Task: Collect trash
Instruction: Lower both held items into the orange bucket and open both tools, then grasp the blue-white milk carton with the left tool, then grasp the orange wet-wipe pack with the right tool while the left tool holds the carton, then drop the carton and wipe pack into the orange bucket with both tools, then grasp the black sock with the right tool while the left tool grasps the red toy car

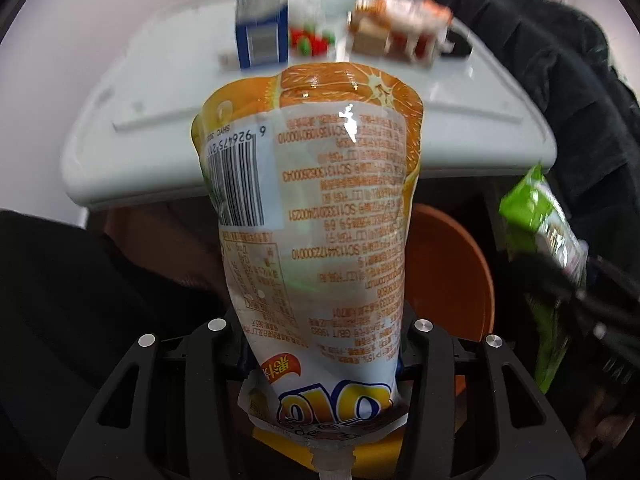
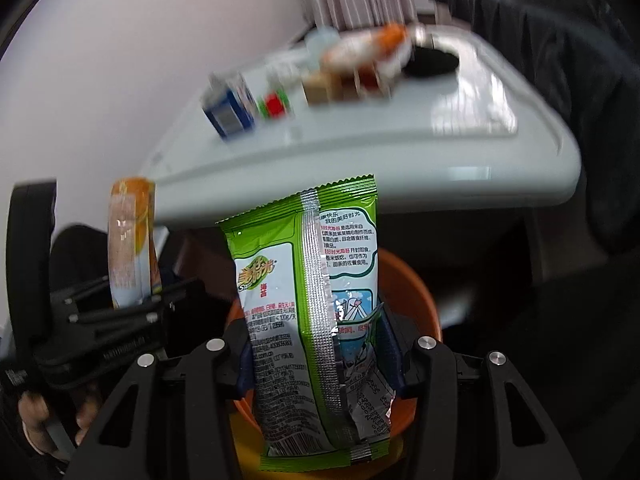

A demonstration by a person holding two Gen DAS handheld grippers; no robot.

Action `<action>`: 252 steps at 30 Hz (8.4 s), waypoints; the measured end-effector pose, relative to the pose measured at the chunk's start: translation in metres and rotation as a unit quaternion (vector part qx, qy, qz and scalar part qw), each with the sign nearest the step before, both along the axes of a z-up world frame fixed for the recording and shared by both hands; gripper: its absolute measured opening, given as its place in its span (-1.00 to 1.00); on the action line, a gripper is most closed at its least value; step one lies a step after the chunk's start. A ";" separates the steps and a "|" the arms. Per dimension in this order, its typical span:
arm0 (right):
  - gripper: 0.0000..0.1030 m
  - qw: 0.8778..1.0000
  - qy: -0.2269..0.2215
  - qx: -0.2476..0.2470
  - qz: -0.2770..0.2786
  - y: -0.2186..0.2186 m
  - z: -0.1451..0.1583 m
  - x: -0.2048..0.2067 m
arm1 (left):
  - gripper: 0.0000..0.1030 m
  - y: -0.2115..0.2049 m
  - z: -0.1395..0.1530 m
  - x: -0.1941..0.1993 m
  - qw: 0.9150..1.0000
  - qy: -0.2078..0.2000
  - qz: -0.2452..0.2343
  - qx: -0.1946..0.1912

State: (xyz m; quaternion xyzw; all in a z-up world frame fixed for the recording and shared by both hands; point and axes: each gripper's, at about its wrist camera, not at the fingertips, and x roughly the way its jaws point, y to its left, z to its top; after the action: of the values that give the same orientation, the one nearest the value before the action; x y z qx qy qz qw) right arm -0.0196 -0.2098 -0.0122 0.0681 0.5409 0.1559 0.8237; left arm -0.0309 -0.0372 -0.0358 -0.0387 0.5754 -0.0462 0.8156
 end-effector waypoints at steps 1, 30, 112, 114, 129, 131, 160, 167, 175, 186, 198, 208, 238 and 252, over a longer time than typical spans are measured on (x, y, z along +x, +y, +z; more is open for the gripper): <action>-0.06 1.000 0.012 -0.003 -0.003 -0.001 -0.006 0.002 | -0.11 -0.004 -0.005 0.004 1.000 0.009 -0.004 0.003; 0.63 0.998 0.026 -0.020 -0.048 -0.017 -0.014 0.011 | 0.41 0.007 -0.014 0.020 1.000 0.005 0.010 0.011; -0.74 0.988 0.022 0.115 -0.097 -0.008 0.040 0.279 | -0.06 0.025 0.016 0.068 0.988 -0.152 0.006 0.018; -0.74 0.989 -0.003 0.120 -0.082 -0.008 0.058 0.261 | -0.06 0.024 0.016 0.067 0.988 -0.151 0.005 0.019; -0.73 0.993 -0.091 0.068 -0.027 -0.014 0.088 0.057 | -0.06 -0.003 0.031 0.013 0.990 -0.127 -0.048 0.042; -0.73 0.994 -0.073 0.071 -0.029 -0.013 0.073 0.038 | -0.06 -0.004 0.033 0.008 0.990 -0.125 -0.044 0.042; -0.70 0.997 -0.044 0.044 -0.041 -0.015 0.020 -0.022 | -0.06 -0.024 0.042 -0.013 0.987 -0.134 -0.058 0.060; -0.70 0.998 -0.024 0.039 -0.043 -0.014 0.010 -0.016 | -0.06 -0.021 0.027 -0.008 0.991 -0.109 -0.054 0.050; -0.67 0.998 0.025 0.034 -0.043 -0.013 -0.012 -0.003 | -0.06 -0.017 0.007 0.002 0.995 -0.075 -0.054 0.037; 0.33 0.997 0.038 0.021 -0.062 -0.016 -0.018 0.001 | 0.51 -0.014 -0.004 0.009 0.997 -0.039 -0.058 0.021; 0.40 0.998 0.016 0.030 -0.060 -0.024 0.001 0.018 | 0.51 -0.015 0.005 0.011 0.996 -0.051 -0.058 0.036; 0.86 0.994 -0.077 -0.025 -0.079 -0.051 0.048 0.158 | 0.57 -0.007 0.035 0.063 0.994 -0.100 -0.041 0.035; 0.27 0.995 -0.054 -0.018 -0.085 -0.061 0.029 0.247 | 0.57 0.021 0.018 0.168 0.992 -0.096 0.080 -0.022; 0.31 0.992 -0.093 0.039 -0.075 -0.079 0.045 0.202 | 0.12 -0.007 -0.020 0.233 0.984 -0.111 0.125 0.060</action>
State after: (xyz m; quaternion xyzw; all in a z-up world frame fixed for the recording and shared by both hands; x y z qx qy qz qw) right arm 0.1820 -0.2883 0.0330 0.1257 0.4493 0.1200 0.8763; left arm 0.2016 -0.0439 -0.0555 -0.0559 0.4736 0.0863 0.8747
